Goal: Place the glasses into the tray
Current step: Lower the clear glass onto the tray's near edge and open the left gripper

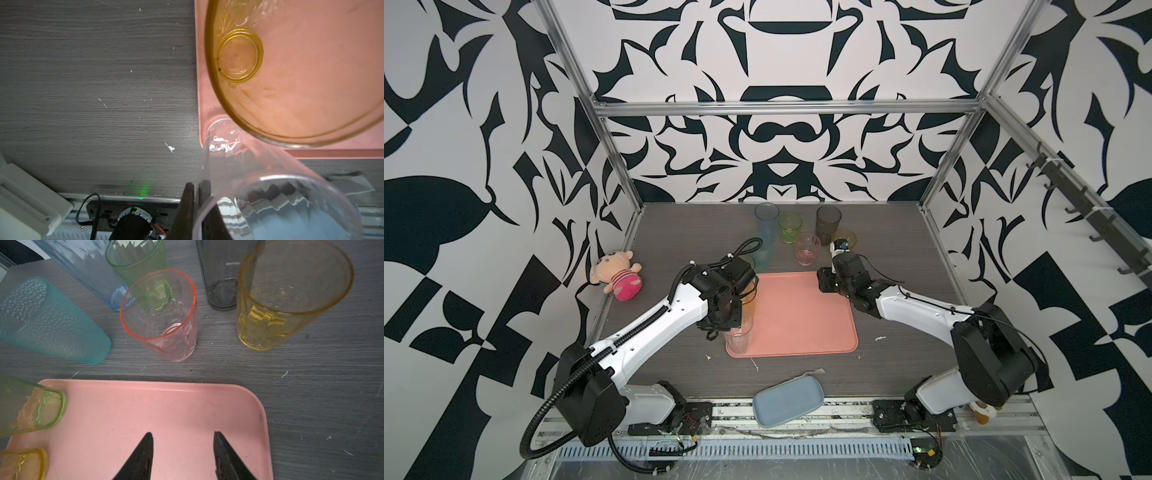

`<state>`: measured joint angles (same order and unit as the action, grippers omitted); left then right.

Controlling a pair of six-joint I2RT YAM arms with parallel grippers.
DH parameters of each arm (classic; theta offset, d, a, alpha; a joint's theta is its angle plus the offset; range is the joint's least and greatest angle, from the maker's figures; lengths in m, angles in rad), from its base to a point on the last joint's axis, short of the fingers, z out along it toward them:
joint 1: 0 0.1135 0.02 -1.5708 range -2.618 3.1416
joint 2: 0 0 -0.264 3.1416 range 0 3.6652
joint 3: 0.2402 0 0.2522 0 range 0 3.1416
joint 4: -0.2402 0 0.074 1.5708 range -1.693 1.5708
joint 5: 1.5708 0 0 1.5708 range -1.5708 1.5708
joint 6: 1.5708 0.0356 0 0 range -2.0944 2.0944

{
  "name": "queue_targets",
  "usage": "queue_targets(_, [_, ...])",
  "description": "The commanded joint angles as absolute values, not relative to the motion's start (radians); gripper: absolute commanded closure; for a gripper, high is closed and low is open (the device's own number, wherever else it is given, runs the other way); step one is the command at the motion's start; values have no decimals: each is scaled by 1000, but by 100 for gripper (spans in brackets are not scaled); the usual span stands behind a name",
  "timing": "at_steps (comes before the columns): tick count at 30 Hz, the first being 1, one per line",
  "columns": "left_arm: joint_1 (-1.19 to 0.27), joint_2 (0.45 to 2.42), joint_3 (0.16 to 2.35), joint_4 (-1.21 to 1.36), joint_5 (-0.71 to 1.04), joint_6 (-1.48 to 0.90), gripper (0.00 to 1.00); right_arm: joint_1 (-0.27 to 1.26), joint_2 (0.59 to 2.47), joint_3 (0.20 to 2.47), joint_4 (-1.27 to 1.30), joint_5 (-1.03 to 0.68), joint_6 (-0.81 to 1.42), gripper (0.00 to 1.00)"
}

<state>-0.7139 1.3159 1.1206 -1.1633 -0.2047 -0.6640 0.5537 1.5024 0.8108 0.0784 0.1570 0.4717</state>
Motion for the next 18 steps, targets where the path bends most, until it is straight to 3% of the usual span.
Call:
queue_targets(1, [-716, 1285, 1113, -1160, -197, -696, 100, 552, 1488, 845, 96, 167, 473, 50])
queue_targets(18, [-719, 1241, 1047, -1082, -208, -745, 100, 553, 1489, 848, 90, 170, 472, 50])
